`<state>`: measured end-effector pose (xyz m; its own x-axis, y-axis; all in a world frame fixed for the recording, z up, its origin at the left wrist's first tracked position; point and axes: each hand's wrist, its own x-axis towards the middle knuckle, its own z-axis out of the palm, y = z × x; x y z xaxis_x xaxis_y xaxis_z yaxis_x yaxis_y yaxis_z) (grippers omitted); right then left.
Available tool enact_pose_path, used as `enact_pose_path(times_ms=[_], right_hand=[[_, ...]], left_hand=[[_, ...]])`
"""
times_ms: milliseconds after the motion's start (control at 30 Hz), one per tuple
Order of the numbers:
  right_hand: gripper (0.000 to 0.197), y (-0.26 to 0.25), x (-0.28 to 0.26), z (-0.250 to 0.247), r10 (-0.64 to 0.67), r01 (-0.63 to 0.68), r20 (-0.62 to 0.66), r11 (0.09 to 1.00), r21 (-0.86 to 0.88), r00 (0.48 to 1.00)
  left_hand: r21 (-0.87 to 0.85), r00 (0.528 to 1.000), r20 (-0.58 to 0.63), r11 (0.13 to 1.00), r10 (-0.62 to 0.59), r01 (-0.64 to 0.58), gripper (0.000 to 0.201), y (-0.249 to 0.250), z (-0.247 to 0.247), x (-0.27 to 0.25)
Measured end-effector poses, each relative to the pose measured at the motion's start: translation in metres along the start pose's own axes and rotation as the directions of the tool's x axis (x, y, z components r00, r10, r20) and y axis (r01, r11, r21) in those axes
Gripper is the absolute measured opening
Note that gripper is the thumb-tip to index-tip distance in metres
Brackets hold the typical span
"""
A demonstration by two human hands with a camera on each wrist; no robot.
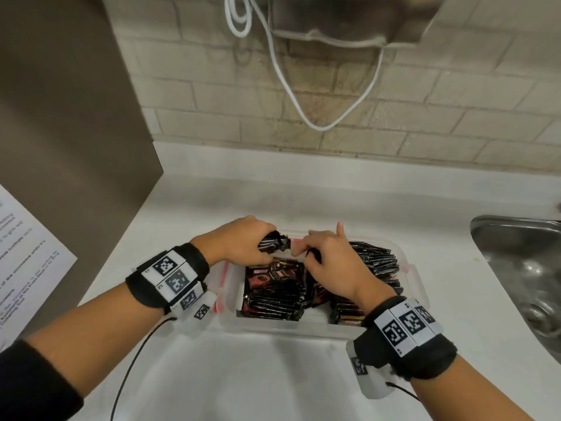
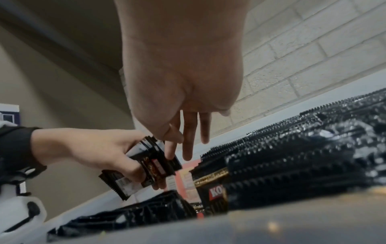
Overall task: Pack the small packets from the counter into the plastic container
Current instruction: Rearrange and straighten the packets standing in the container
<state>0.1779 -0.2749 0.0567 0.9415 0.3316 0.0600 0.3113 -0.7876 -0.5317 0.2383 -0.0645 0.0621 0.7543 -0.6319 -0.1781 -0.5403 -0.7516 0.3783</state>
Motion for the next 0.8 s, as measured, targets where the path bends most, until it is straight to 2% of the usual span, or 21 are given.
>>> enact_pose_path(times_ms=[100,167,267,333,433,533,733,800], right_hand=[[0.014,-0.003,0.002,-0.005,-0.004,0.032,-0.176,0.987,0.155,0.984],[0.020,-0.011,0.003,-0.008,-0.009,0.074,-0.244,0.962,0.261,0.970],[0.031,-0.024,0.009,-0.014,0.023,0.101,-0.249,0.875,0.473,0.968],[0.034,-0.027,0.012,-0.016,0.052,0.097,-0.253,0.835,0.541,0.966],[0.033,-0.025,0.014,-0.017,0.082,0.095,-0.308,0.849,0.520,0.948],[0.031,-0.023,0.014,-0.017,0.059,0.103,-0.321,0.880,0.463,0.945],[0.027,-0.017,0.016,-0.031,0.038,0.001,-0.154,0.969,0.248,0.987],[0.023,-0.016,0.016,-0.035,0.057,-0.022,-0.125,0.964,0.265,0.991]], left_hand=[[-0.155,0.996,-0.080,0.987,-0.041,0.028,0.020,0.000,-0.018,-0.003],[-0.287,0.994,-0.082,0.957,-0.069,0.042,0.021,0.003,-0.026,-0.004],[-0.427,0.995,-0.065,0.903,-0.075,0.040,0.022,0.011,-0.029,-0.003],[-0.505,0.996,-0.061,0.863,-0.062,0.023,0.023,0.017,-0.027,-0.003],[-0.605,0.996,-0.076,0.796,-0.054,-0.003,0.024,0.024,-0.025,-0.002],[-0.671,0.996,-0.070,0.741,-0.049,-0.011,0.031,0.030,-0.025,0.002],[-0.750,1.000,0.016,0.661,-0.022,0.026,0.043,0.032,-0.019,0.006],[-0.800,0.999,0.048,0.599,0.006,0.035,0.044,0.030,-0.019,0.005]])
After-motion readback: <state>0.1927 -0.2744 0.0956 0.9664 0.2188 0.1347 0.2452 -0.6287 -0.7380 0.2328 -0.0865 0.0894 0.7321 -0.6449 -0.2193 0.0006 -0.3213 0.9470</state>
